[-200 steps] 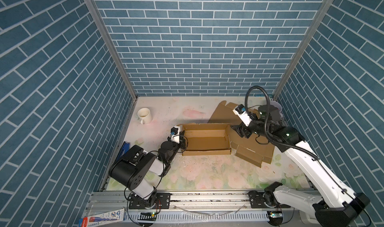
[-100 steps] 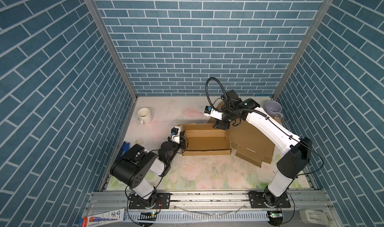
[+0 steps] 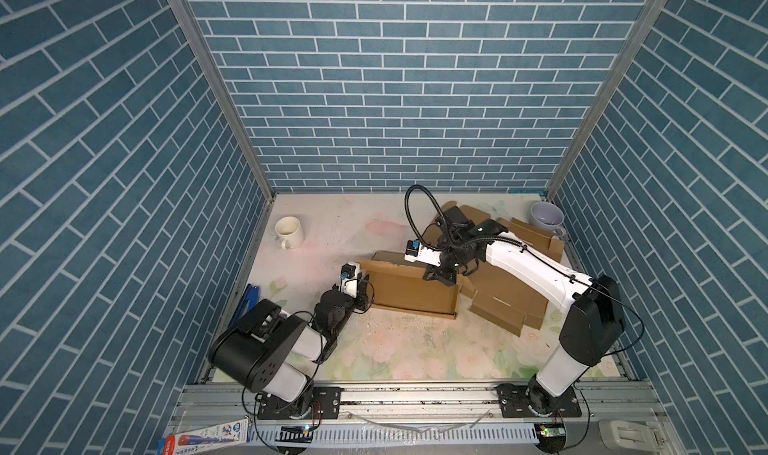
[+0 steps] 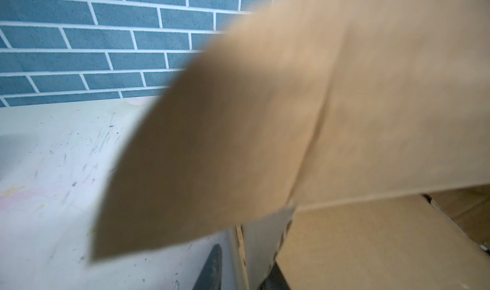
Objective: Fold the paper box
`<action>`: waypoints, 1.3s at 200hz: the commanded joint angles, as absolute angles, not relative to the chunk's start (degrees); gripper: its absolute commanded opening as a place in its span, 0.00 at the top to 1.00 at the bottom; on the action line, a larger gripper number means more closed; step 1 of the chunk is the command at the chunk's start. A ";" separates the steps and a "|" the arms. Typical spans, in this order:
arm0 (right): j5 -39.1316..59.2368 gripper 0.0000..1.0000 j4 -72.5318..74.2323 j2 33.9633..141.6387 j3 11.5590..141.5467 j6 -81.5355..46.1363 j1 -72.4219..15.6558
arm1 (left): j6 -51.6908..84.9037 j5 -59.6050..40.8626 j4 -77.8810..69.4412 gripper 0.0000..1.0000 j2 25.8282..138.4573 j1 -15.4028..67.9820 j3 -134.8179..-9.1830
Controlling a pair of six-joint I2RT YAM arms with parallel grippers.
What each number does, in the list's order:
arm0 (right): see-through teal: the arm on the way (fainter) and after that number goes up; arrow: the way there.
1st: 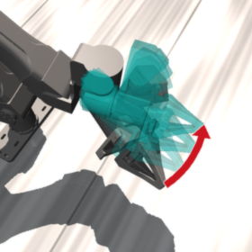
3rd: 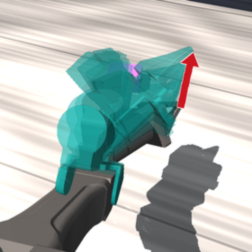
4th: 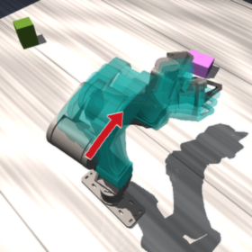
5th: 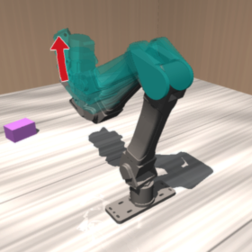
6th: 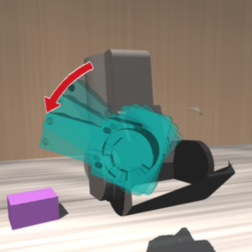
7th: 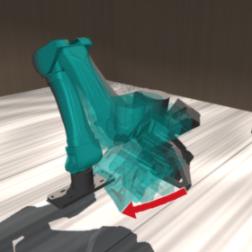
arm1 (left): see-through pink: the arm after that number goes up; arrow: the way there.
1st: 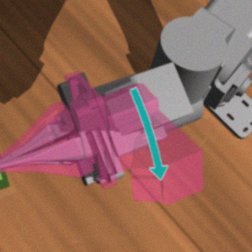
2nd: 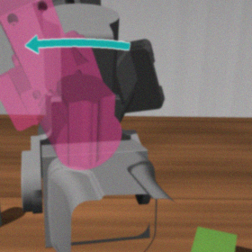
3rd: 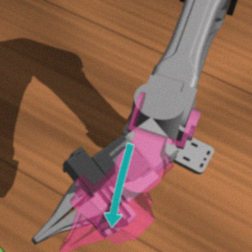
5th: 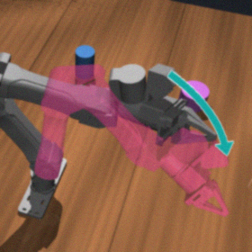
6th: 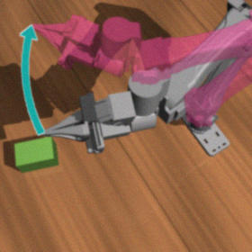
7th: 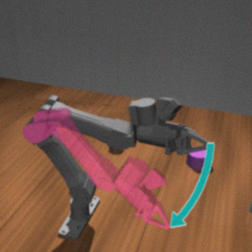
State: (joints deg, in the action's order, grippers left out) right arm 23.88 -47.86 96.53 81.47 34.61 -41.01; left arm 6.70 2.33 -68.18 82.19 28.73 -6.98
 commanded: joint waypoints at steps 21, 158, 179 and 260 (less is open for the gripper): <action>23.65 0.95 -39.23 94.52 73.67 30.65 -42.65 | 7.84 10.64 -34.81 0.67 54.71 29.55 -9.41; 18.86 0.39 -26.48 95.18 60.84 20.90 -48.19 | 9.67 -21.08 1.58 0.69 74.43 29.62 -48.52; 22.46 0.36 -26.32 95.35 60.13 18.82 -47.55 | 11.04 -25.96 -0.89 0.73 82.31 29.75 -49.39; 15.70 0.34 -13.70 77.95 51.07 -13.06 -35.83 | 14.07 -23.26 -4.05 0.71 91.93 29.62 -43.85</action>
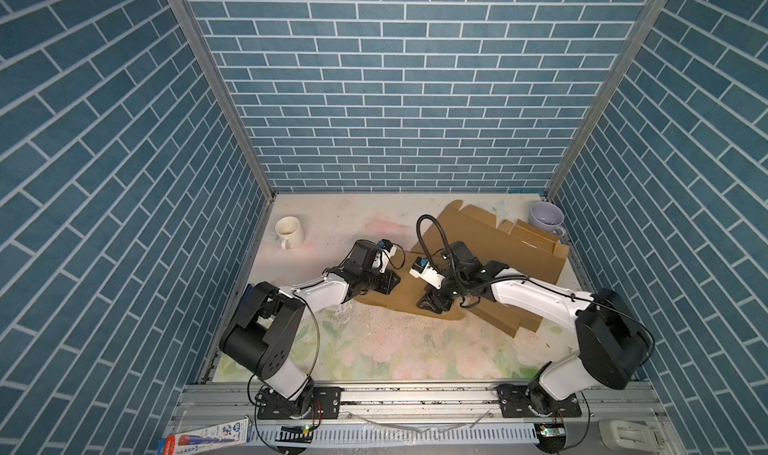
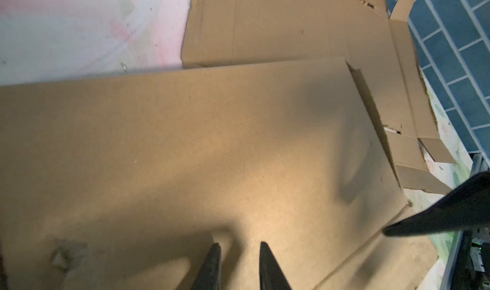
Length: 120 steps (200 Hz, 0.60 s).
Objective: Fold the paper box
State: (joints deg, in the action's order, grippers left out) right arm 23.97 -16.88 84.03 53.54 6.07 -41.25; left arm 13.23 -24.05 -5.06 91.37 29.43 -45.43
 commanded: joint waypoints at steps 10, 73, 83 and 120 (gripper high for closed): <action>9.04 0.35 -18.22 76.55 51.53 -20.27 -32.60 | 13.73 -22.64 -3.83 0.70 91.27 29.62 -43.65; 10.50 0.29 -27.28 84.40 55.98 -36.60 -26.07 | 12.94 -21.93 -4.86 0.69 90.51 29.62 -42.09; 12.31 0.29 -25.60 85.97 56.13 -37.31 -26.26 | 12.93 -21.93 -5.16 0.69 90.72 29.62 -42.01; 18.10 0.44 -17.47 90.84 56.92 -40.08 -27.68 | 13.35 -22.56 -6.50 0.69 92.02 29.62 -41.84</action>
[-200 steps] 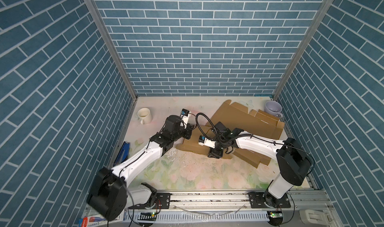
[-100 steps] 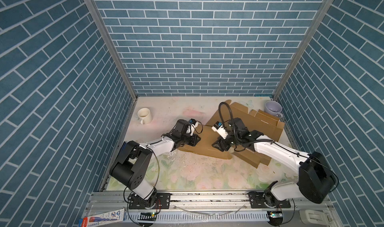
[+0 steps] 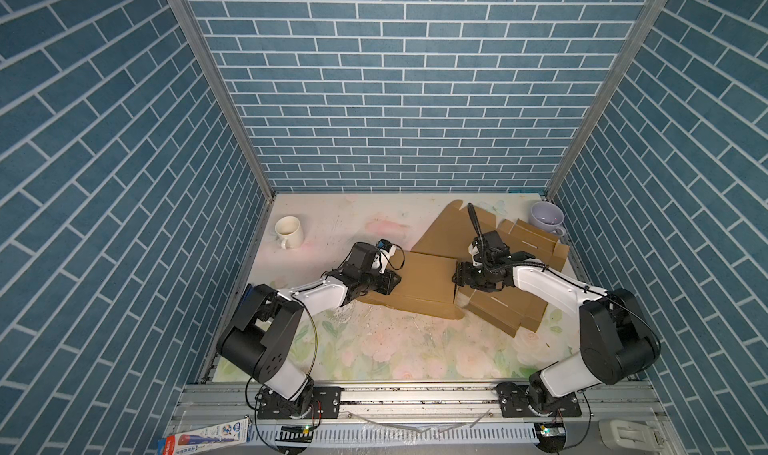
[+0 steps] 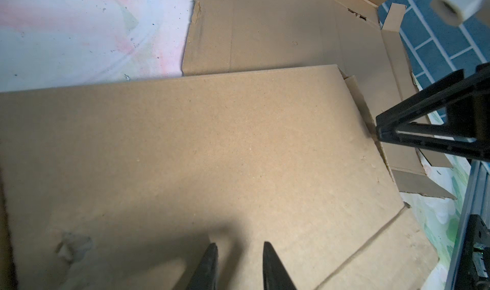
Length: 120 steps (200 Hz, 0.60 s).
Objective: Fold the paper box
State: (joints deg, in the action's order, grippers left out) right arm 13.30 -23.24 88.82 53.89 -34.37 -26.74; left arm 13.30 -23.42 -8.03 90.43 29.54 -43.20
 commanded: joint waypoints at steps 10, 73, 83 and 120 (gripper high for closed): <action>19.84 0.53 -15.94 92.09 57.00 -40.81 -27.69 | 13.47 -22.66 -6.68 0.69 91.97 29.63 -41.84; 22.64 0.44 -17.70 93.55 57.05 -37.82 -25.97 | 16.27 -26.09 7.03 0.44 79.00 17.77 -46.35; 23.98 0.37 -17.66 93.66 57.10 -36.79 -25.88 | 16.85 -26.68 7.77 0.38 78.81 15.83 -46.92; 26.48 0.21 -14.51 90.24 53.01 -36.30 -24.99 | 18.69 -27.27 5.84 0.28 86.70 14.34 -47.33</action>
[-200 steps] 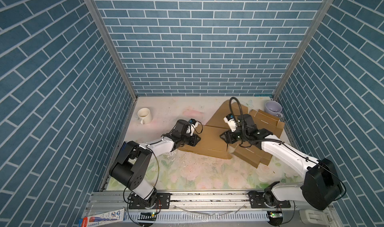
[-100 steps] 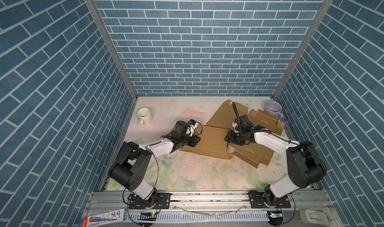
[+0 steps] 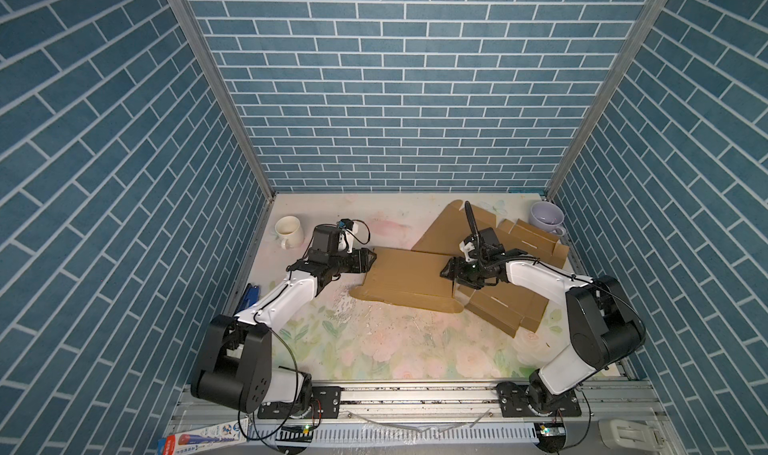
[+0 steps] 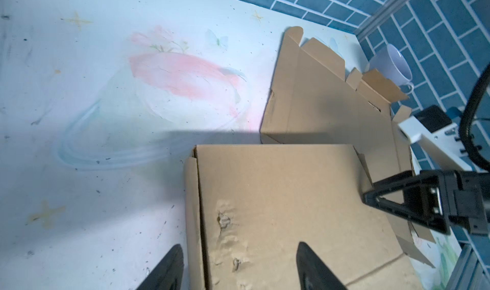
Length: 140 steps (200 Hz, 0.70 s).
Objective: Fold the paper box
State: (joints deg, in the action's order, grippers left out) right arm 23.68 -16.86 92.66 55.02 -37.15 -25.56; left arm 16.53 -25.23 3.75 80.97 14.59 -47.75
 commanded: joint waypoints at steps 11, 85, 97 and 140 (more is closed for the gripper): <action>27.91 0.19 -13.43 89.27 51.26 -36.60 -24.72 | 20.65 -28.35 3.37 0.26 89.51 14.23 -47.29; 34.01 0.11 2.11 86.75 38.23 -47.49 -24.17 | 23.83 -33.14 -0.26 0.45 98.05 11.95 -46.33; 34.59 0.10 5.65 86.75 36.19 -49.71 -24.17 | 24.47 -33.72 -0.03 0.49 99.58 11.20 -46.05; 35.58 0.04 13.47 88.00 32.88 -53.09 -24.17 | 23.97 -34.57 4.42 0.63 104.55 8.55 -46.99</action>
State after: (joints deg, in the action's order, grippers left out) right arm 34.61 7.18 87.33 34.96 -48.38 -24.32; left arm 24.75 -38.15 -2.68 99.85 9.89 -48.27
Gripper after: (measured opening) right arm 0.936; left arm 0.397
